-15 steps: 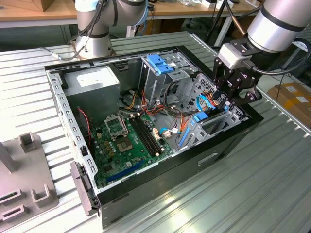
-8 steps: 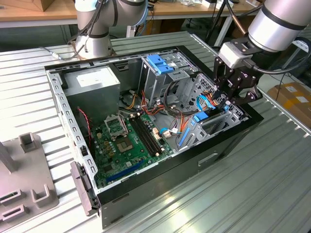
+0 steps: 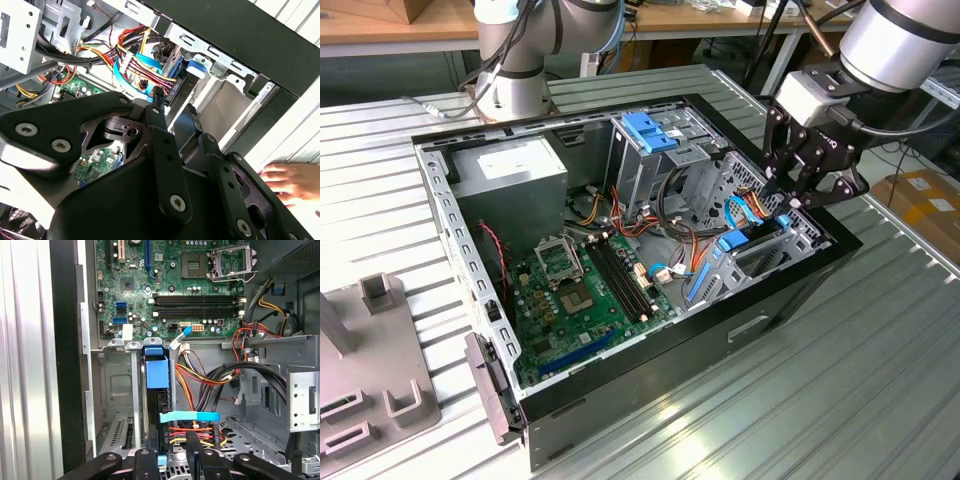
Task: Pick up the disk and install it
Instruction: 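Insert the second disk wire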
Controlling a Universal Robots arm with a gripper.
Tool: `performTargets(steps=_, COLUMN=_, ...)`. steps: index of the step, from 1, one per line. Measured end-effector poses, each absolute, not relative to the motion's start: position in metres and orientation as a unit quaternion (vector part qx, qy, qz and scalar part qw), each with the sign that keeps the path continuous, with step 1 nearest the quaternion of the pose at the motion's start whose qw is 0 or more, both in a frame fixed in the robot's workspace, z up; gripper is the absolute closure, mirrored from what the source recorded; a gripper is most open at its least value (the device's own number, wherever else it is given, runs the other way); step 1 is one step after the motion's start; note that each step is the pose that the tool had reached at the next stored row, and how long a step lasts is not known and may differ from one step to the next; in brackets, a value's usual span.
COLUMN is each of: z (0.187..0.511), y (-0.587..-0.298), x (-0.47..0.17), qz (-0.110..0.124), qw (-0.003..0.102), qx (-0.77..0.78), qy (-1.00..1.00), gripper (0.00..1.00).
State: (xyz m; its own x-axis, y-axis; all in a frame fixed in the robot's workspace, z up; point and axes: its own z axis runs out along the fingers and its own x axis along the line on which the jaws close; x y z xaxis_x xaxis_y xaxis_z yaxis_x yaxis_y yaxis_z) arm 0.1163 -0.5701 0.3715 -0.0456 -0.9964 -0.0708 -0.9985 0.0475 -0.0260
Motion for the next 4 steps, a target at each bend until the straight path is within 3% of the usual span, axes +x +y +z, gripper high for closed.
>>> performTargets(steps=4, z=0.3725, y=-0.5701, x=0.1163, qz=0.015, qw=0.035, qx=-0.69, qy=0.723, gripper=0.64)
